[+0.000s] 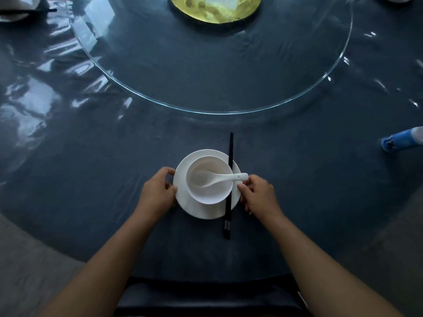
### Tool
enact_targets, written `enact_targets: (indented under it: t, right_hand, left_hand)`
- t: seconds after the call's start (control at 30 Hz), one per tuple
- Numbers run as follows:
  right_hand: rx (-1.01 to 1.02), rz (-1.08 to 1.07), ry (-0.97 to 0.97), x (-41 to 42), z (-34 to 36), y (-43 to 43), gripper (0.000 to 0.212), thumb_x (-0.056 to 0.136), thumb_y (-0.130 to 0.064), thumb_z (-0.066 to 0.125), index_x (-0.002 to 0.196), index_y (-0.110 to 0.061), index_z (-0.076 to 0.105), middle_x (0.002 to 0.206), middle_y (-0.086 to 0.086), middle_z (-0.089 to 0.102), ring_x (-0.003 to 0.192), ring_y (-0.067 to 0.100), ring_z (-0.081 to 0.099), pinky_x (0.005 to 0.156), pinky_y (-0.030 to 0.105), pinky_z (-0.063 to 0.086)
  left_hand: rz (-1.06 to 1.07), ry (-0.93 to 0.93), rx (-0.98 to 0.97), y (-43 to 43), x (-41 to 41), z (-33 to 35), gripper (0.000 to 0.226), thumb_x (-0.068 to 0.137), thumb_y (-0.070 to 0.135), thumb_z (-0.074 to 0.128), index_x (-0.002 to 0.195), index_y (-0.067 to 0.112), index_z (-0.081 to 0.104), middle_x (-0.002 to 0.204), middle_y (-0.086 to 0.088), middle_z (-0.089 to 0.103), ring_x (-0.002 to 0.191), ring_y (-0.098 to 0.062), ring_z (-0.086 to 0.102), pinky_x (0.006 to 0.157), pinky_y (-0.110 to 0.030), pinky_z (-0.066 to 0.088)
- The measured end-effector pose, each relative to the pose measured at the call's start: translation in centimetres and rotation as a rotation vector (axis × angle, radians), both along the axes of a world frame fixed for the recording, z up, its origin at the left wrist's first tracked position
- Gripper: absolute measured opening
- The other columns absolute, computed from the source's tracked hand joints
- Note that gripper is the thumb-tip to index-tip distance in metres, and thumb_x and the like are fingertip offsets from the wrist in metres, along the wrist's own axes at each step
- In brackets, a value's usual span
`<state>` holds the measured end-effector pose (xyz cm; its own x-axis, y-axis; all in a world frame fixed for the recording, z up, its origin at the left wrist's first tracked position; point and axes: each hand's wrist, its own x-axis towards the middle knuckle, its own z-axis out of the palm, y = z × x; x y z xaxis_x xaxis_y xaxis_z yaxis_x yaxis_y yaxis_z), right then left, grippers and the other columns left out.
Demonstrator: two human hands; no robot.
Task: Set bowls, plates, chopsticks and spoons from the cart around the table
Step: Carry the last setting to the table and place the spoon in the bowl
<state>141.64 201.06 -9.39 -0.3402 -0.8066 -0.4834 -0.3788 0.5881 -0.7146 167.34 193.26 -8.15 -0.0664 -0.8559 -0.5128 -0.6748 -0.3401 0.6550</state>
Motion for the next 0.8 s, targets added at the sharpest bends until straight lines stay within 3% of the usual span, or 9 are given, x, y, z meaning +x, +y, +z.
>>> enact_targets:
  t: [0.1, 0.27, 0.43, 0.53, 0.73, 0.8]
  right_hand:
    - [-0.015, 0.016, 0.033, 0.2, -0.3, 0.0, 0.016, 0.095, -0.021, 0.06, 0.082, -0.013, 0.059, 0.06, 0.007, 0.067, 0.04, 0.021, 0.057, 0.045, 0.039, 0.052]
    - [-0.02, 0.044, 0.075, 0.2, -0.3, 0.0, 0.022, 0.096, -0.023, 0.058, 0.075, -0.016, 0.056, 0.06, 0.004, 0.065, 0.047, 0.02, 0.057, 0.056, 0.045, 0.055]
    - [-0.022, 0.043, 0.115, 0.4, -0.1, 0.0, 0.024, 0.097, -0.023, 0.056, 0.074, -0.015, 0.052, 0.061, 0.003, 0.063, 0.054, 0.028, 0.061, 0.059, 0.048, 0.054]
    - [-0.017, 0.033, 0.12, 0.4, 0.0, 0.0, 0.024, 0.097, -0.024, 0.056, 0.075, -0.014, 0.054, 0.06, 0.002, 0.063, 0.051, 0.026, 0.061, 0.056, 0.045, 0.054]
    - [-0.004, -0.081, 0.009, 0.9, 0.9, 0.0, 0.019, 0.096, -0.018, 0.058, 0.078, -0.012, 0.058, 0.054, 0.006, 0.063, 0.036, 0.02, 0.058, 0.036, 0.033, 0.051]
    - [0.001, -0.115, 0.008, 1.1, 1.1, 0.0, 0.018, 0.095, -0.015, 0.059, 0.078, -0.011, 0.058, 0.053, 0.007, 0.063, 0.037, 0.02, 0.059, 0.036, 0.032, 0.051]
  left_hand:
    - [0.044, 0.056, 0.005, 0.1, 0.1, 0.0, 0.037, 0.087, -0.003, 0.059, 0.103, 0.031, 0.061, 0.064, -0.002, 0.06, 0.051, -0.017, 0.066, 0.045, -0.017, 0.051]
    - [0.081, 0.091, -0.024, 0.7, 0.0, -0.2, 0.038, 0.09, -0.003, 0.058, 0.11, 0.029, 0.062, 0.07, -0.006, 0.061, 0.051, -0.018, 0.065, 0.052, -0.03, 0.06]
    - [0.093, 0.11, -0.042, 1.0, 0.0, -0.5, 0.039, 0.091, -0.003, 0.057, 0.109, 0.03, 0.061, 0.069, -0.005, 0.058, 0.052, -0.013, 0.064, 0.052, -0.029, 0.061]
    - [0.088, 0.1, -0.043, 1.1, -0.2, -0.4, 0.041, 0.09, -0.004, 0.056, 0.107, 0.034, 0.06, 0.066, -0.002, 0.059, 0.05, -0.011, 0.065, 0.052, -0.029, 0.061]
    - [0.012, 0.05, -0.024, 1.0, -0.2, 0.1, 0.037, 0.091, 0.004, 0.056, 0.101, 0.039, 0.056, 0.062, -0.001, 0.064, 0.047, -0.013, 0.065, 0.046, -0.018, 0.051]
    - [-0.041, -0.004, -0.033, 0.9, -0.3, 0.3, 0.03, 0.089, 0.008, 0.055, 0.098, 0.037, 0.052, 0.063, -0.002, 0.065, 0.052, -0.018, 0.066, 0.051, -0.027, 0.052]
